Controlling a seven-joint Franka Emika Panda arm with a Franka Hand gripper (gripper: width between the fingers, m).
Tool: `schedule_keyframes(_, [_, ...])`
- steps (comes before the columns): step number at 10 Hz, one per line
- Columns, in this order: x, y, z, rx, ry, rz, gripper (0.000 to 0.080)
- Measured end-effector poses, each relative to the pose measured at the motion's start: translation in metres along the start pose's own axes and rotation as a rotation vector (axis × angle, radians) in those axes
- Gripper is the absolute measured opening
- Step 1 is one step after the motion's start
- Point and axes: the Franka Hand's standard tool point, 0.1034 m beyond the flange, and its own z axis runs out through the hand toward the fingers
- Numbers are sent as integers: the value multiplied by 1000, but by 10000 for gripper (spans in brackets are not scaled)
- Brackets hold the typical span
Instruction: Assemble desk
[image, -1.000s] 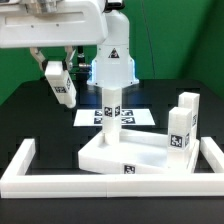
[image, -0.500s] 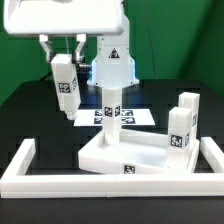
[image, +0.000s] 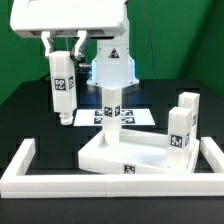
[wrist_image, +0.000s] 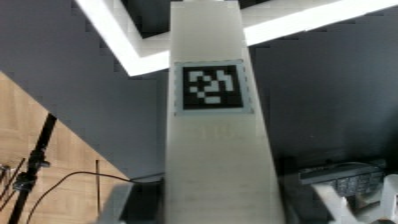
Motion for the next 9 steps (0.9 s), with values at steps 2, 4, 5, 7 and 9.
schedule_keyframes(2, [-6,-7,3,-8,16,10,291])
schedule_keyframes(4, [-17,-23,16,-8,4,8,291])
schedule_keyframes(5, [-23,-27,23,-14,-6,11,291])
schedule_keyframes(7, [-32,-29,33,-23,-25,0,291])
schedule_keyframes(9, [-38,-34,37,-22,-35,-2,291])
